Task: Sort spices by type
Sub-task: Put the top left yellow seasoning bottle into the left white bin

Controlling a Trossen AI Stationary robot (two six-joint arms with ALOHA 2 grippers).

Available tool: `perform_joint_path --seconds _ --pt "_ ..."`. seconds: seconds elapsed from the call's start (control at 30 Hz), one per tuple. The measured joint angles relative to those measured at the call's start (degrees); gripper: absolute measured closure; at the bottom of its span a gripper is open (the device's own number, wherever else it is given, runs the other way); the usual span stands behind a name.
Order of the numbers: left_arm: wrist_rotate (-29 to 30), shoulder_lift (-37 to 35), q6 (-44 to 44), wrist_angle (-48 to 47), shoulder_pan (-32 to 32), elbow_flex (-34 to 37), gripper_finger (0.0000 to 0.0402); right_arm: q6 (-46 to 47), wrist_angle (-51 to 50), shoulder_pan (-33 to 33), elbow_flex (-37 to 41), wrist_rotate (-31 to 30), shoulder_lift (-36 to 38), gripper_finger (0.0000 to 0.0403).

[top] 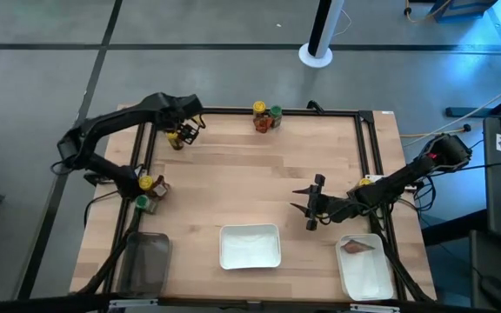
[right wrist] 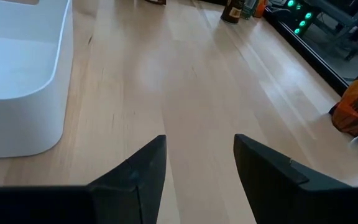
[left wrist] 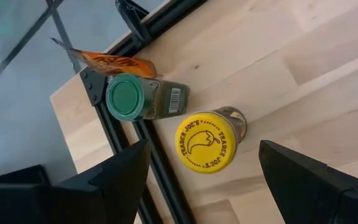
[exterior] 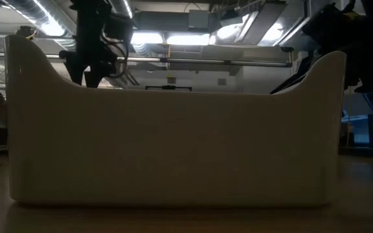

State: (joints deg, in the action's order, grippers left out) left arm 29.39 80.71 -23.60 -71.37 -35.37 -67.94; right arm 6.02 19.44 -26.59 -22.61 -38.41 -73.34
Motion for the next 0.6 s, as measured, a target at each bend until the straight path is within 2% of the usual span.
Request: perform_joint_path --seconds 0.23,0.43,0.6 --pt "-0.6 1.8 1.6 0.2 -2.4 0.0 0.0111 0.0 -0.5 0.0 0.0 0.5 0.0 0.0214" --pt "-6.3 1.8 2.4 0.3 -4.0 0.0 0.0111 0.0 -1.0 0.0 0.0 1.0 0.0 0.0214" --pt "-6.6 1.8 1.9 -0.1 -5.3 0.0 0.0111 0.2 -1.3 0.0 0.0 1.1 0.0 0.0214"
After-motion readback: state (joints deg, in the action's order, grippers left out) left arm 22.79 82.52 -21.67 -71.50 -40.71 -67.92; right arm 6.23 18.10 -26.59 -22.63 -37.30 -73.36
